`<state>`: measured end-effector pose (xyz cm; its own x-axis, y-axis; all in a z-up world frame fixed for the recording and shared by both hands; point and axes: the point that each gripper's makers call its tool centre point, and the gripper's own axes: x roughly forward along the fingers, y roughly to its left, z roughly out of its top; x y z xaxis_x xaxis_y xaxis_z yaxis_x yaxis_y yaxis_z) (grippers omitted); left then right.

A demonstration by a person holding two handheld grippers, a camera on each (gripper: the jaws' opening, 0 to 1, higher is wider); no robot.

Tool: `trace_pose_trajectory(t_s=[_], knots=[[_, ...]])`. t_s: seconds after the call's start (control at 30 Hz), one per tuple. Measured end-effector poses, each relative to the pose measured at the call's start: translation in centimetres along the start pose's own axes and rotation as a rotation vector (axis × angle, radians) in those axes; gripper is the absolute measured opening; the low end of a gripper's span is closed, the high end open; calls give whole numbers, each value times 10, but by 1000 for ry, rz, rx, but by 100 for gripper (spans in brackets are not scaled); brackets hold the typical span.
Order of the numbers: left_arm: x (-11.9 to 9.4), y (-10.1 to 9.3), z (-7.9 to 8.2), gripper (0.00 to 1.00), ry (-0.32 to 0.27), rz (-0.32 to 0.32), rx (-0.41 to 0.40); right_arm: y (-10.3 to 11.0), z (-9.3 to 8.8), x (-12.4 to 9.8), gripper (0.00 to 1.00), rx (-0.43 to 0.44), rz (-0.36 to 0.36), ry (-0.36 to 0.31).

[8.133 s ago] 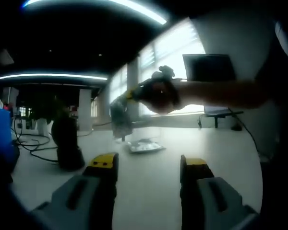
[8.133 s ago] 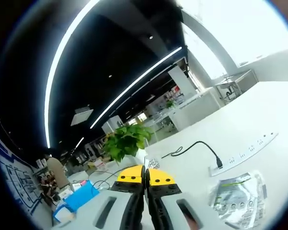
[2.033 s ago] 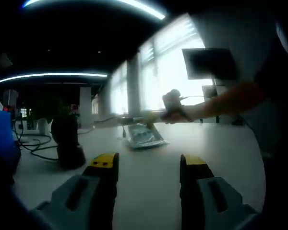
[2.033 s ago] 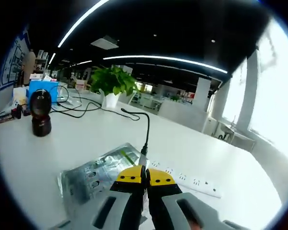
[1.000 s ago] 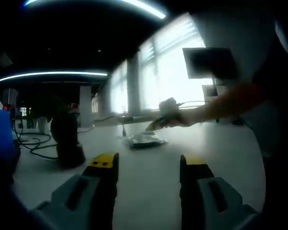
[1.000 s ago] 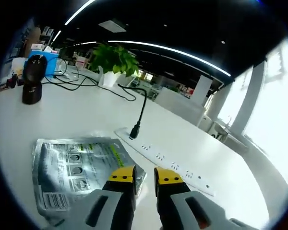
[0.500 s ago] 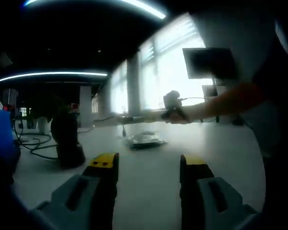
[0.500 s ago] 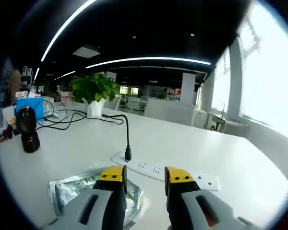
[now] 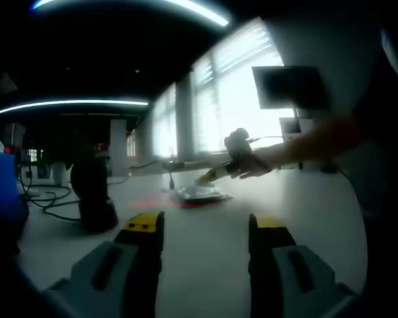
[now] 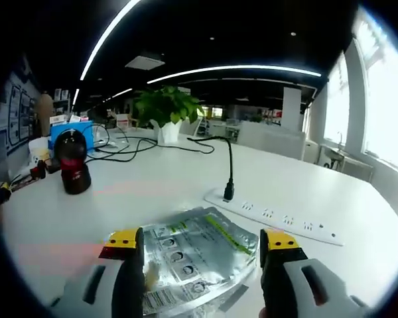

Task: Clip sheet goods on table flip sheet goods clip sheet goods scan sheet goods put sheet goods back to table

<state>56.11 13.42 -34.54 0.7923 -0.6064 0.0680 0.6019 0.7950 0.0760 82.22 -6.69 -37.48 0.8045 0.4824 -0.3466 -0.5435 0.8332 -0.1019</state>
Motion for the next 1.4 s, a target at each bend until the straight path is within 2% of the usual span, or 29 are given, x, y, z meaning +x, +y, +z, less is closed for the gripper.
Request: trace_pose_trajectory(t_s=[0.1,0.27,0.53,0.77,1.0,1.4], knots=[[0,0,0,44,1,-1,1,7,-6,2,76,-14,17,18],[0,0,0,44,2,0,2,5,-6,8,75,19,8,15],[1,1,0,44,1,-1,1,0,-15,17,75,51,1,55],[1,1,0,44,1,-3,0,1,-19,22,74,45,13,73],[1,0,-1,44,2,-4,2,2,-29,24,74,151,39,85],[2,0,-2,44,7,-5,3,10,-31,19,74,178,39,93]])
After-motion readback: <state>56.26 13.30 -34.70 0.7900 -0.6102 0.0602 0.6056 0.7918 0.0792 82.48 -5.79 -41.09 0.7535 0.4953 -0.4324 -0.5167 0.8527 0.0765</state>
